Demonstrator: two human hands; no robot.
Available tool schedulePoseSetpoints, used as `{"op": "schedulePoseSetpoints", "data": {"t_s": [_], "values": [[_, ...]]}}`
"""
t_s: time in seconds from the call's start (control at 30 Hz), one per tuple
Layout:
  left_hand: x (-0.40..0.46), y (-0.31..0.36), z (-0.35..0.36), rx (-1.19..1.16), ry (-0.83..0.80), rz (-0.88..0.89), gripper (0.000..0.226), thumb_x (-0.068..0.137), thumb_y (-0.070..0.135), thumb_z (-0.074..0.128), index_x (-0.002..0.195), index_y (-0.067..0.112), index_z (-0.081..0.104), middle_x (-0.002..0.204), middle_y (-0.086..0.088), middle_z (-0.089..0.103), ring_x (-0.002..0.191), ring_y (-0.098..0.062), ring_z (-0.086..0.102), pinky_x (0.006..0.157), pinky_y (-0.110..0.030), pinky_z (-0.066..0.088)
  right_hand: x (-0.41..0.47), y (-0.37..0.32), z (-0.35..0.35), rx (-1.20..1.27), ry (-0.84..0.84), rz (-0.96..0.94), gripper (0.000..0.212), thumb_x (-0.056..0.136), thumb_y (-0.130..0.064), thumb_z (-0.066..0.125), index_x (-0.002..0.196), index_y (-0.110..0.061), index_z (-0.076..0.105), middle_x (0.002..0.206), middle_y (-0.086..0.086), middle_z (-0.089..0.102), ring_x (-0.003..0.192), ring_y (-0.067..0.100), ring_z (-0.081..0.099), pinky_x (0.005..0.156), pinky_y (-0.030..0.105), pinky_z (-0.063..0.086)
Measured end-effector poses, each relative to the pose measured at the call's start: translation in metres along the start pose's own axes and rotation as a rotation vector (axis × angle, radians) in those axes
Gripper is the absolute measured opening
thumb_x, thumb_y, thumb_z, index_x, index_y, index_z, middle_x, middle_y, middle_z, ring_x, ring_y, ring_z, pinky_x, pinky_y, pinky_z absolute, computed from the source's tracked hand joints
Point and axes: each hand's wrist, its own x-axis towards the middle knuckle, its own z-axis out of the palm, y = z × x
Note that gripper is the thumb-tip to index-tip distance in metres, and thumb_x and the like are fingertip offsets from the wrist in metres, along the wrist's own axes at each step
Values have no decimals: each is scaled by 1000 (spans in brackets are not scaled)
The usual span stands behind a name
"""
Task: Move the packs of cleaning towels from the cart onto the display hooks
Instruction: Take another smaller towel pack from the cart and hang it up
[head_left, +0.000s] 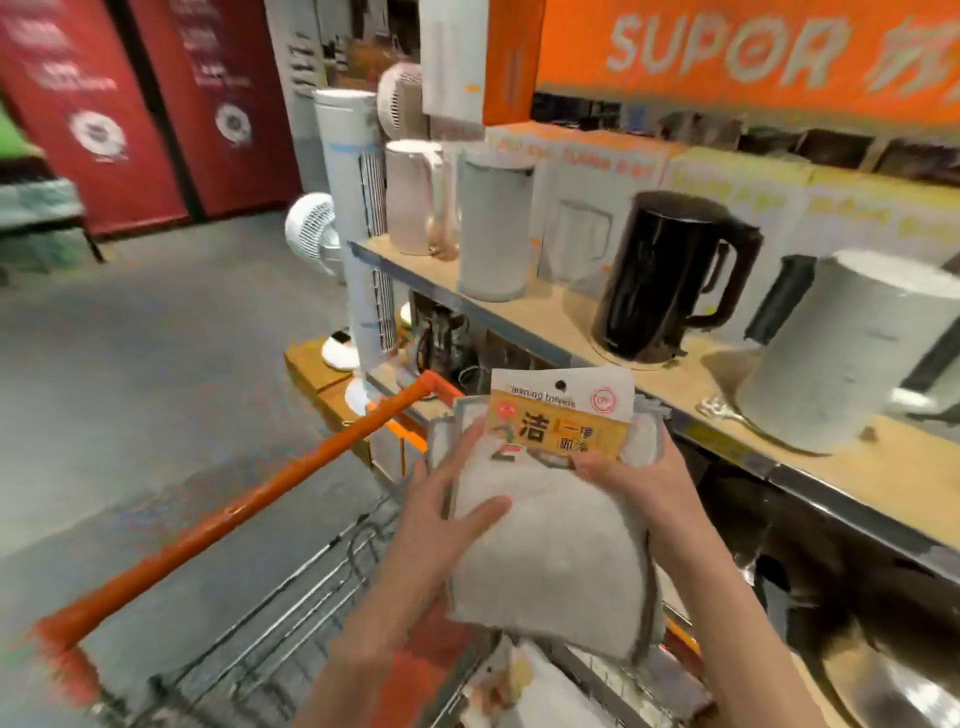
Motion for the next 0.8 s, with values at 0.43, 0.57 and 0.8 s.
{"op": "schedulePoseSetpoints", "data": {"t_s": [0.43, 0.57, 0.8], "values": [[-5, 64, -145, -235, 201, 121, 68, 77, 34, 70, 128, 63, 36, 128, 34, 49, 111, 10, 54, 81, -9, 49, -13, -93, 148, -293, -252, -362, 67, 67, -22, 83, 94, -69, 44, 87, -40, 63, 82, -22, 58, 61, -1, 45], [-16, 64, -222, -208, 277, 121, 67, 79, 25, 68, 126, 63, 40, 120, 41, 52, 105, 18, 53, 75, -1, 43, -18, -102, 225, -285, -289, -337, 73, 65, -36, 84, 116, -57, 35, 110, -23, 59, 105, 2, 59, 96, 31, 49], [-51, 36, -379, -125, 466, 78, 69, 84, 7, 69, 126, 55, 44, 109, 46, 54, 99, 18, 55, 72, -1, 43, -37, -119, 385, -146, -320, -482, 107, 59, -32, 85, 125, -66, 8, 149, -7, 27, 131, 13, 34, 108, 35, 35]]}}
